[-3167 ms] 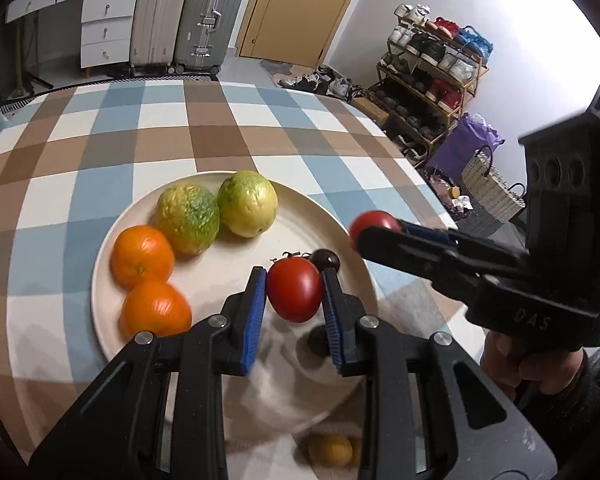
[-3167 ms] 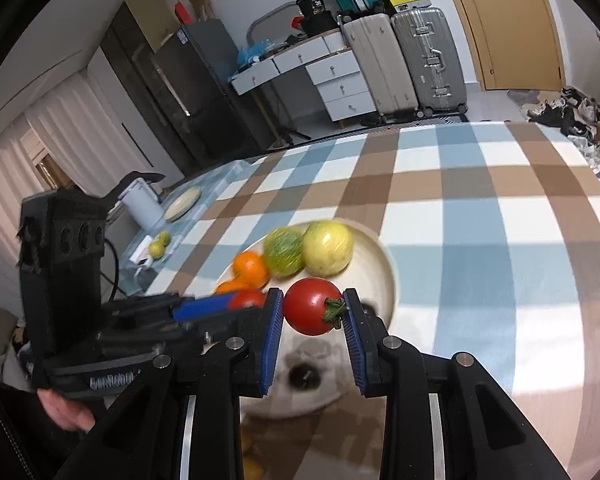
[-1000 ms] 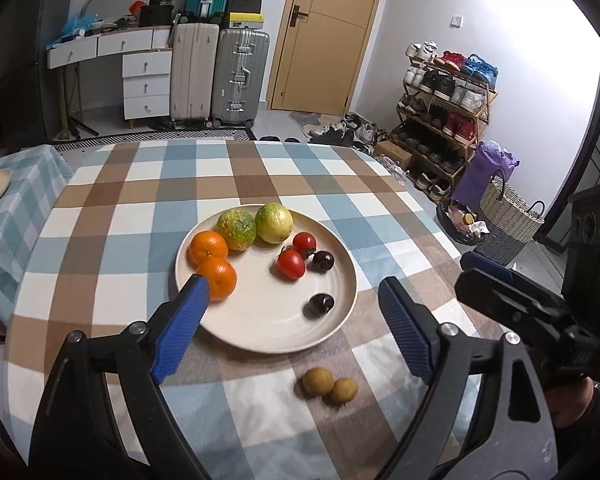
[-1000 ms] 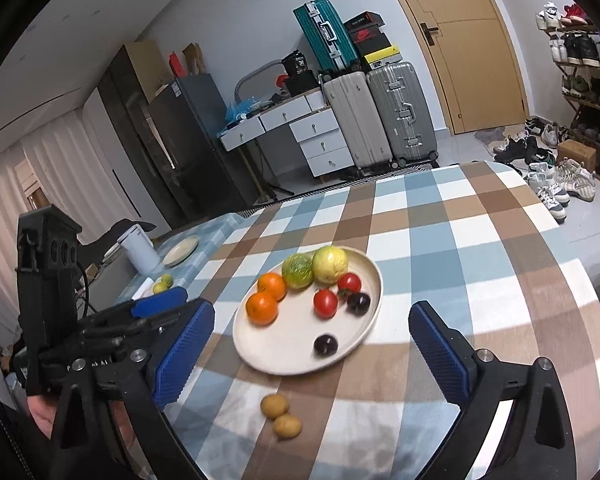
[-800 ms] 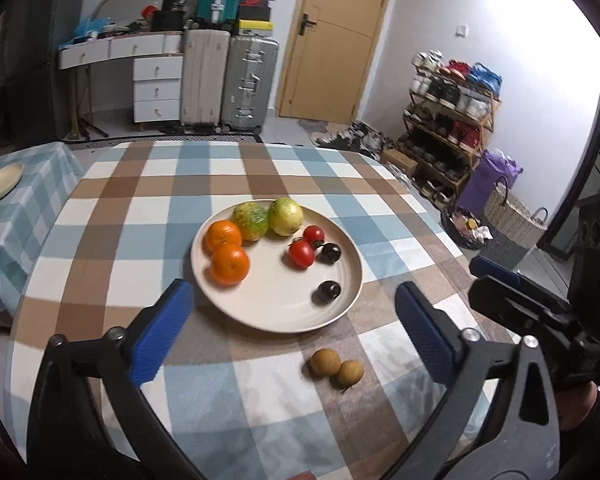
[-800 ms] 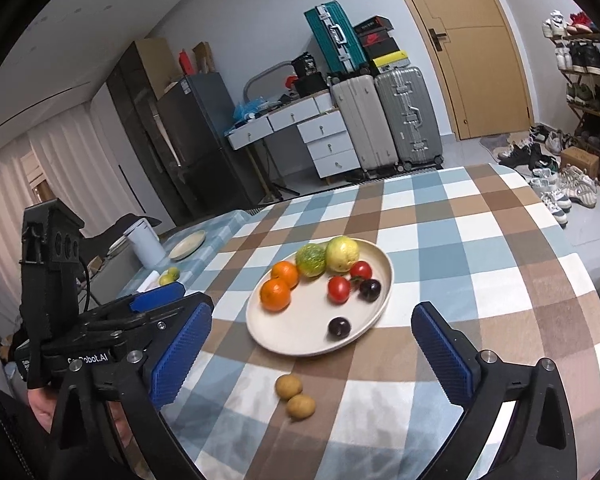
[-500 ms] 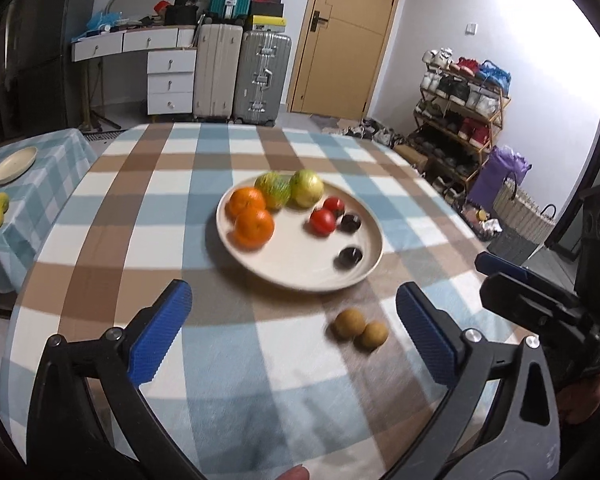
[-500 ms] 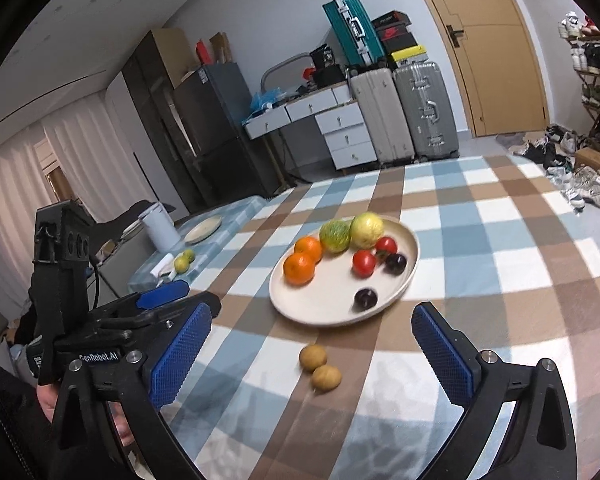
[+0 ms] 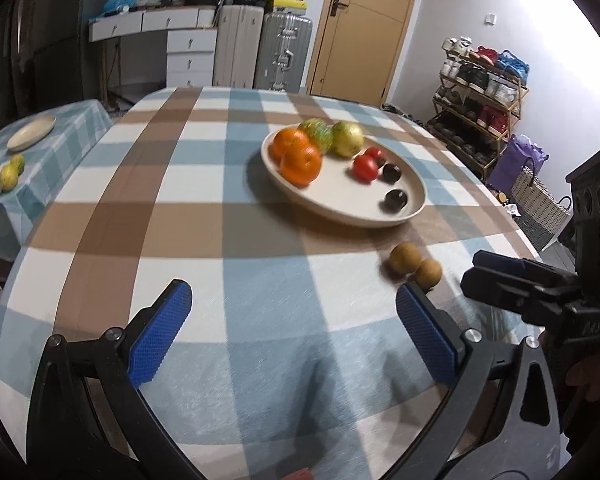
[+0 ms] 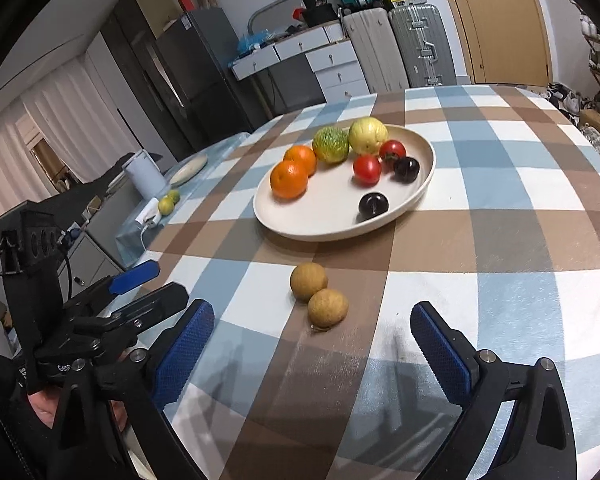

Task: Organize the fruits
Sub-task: 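Lower the right tool onto a brown kiwi and close it, then close the left tool on the other kiwi while the right tool lifts its kiwi, then carry both kiwis onto the plate and open both tools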

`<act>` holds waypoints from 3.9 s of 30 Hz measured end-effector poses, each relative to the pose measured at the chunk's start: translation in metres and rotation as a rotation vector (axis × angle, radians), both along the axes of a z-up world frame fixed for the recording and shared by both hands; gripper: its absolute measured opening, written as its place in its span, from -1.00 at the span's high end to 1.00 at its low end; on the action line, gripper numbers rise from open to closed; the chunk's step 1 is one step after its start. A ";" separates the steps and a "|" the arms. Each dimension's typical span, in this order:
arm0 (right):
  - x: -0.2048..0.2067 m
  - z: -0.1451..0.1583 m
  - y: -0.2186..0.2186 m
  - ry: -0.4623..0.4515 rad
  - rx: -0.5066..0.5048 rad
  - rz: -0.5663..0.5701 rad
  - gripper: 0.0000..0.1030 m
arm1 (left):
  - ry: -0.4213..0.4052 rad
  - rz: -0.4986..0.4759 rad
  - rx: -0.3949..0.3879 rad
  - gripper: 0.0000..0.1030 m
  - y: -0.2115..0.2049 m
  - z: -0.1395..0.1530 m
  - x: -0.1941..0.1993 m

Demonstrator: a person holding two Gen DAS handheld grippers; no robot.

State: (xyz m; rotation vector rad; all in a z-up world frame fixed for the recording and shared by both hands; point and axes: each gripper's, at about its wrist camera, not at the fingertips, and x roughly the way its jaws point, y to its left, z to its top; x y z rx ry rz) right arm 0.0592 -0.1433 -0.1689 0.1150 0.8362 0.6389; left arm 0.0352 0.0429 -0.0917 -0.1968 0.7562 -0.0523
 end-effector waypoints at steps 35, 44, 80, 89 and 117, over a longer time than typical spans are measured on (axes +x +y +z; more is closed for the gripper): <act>0.016 -0.010 -0.014 0.019 -0.024 -0.025 0.48 | 0.045 -0.065 0.031 -0.98 -0.024 -0.001 0.028; 0.016 -0.007 -0.045 0.021 0.030 -0.064 0.48 | 0.079 -0.118 0.059 -0.97 -0.055 -0.005 0.049; 0.024 0.006 -0.092 -0.014 0.087 -0.133 0.48 | 0.154 -0.340 0.014 0.55 -0.107 -0.010 0.085; 0.026 0.020 -0.076 -0.064 0.072 -0.082 0.48 | 0.097 -0.317 -0.020 0.55 -0.089 0.015 0.092; 0.169 0.035 0.016 -0.034 0.054 0.064 0.48 | 0.062 -0.215 -0.006 0.55 -0.045 0.021 0.202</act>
